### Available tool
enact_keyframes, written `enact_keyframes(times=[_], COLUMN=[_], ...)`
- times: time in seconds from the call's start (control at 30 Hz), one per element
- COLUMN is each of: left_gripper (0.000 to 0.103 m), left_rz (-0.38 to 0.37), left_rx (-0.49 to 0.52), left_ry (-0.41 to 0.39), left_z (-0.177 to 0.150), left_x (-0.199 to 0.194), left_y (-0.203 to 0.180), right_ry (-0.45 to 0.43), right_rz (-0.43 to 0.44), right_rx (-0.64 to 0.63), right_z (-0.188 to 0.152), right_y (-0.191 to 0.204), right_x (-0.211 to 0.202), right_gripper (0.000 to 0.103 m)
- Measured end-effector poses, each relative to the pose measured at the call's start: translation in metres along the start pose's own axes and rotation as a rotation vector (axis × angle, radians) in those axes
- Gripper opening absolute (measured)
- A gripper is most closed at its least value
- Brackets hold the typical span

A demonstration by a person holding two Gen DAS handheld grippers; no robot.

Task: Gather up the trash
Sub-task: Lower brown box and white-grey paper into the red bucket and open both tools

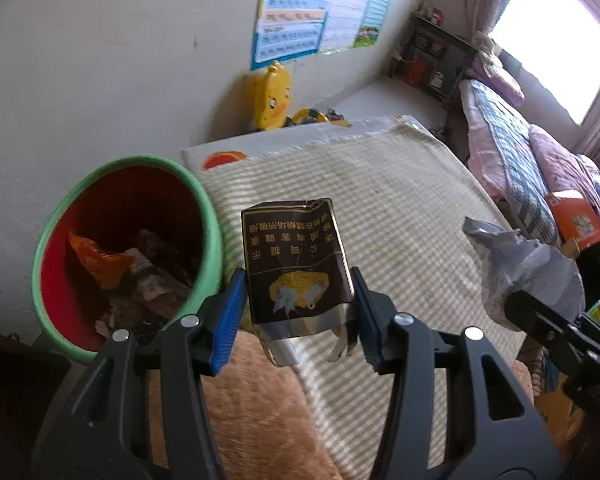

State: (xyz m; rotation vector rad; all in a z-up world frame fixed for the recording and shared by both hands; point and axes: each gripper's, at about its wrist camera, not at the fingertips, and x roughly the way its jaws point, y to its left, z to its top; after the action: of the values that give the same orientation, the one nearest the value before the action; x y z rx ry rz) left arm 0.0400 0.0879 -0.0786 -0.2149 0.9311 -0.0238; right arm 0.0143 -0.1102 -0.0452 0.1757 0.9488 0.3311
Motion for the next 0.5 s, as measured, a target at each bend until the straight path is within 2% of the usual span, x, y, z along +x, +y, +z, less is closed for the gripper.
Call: enact_keyframes(times=[0.23, 0.5], left_gripper=[0.048, 0.048], left_rz=[0.098, 0.179], left_rx=[-0.092, -0.182], left_ry=[-0.047, -0.024], left_z=[0.006, -0.001], left_x=[-0.010, -0.008], left_y=[0.054, 0.112], right_ry=[-0.006, 0.023], right_rz=[0.031, 0.069], right_rx=[-0.077, -0.158], right_z=[0.014, 0.022], right_y=[0.032, 0.072], right_x=[0.009, 0.032], right_gripper=[0.043, 0.043])
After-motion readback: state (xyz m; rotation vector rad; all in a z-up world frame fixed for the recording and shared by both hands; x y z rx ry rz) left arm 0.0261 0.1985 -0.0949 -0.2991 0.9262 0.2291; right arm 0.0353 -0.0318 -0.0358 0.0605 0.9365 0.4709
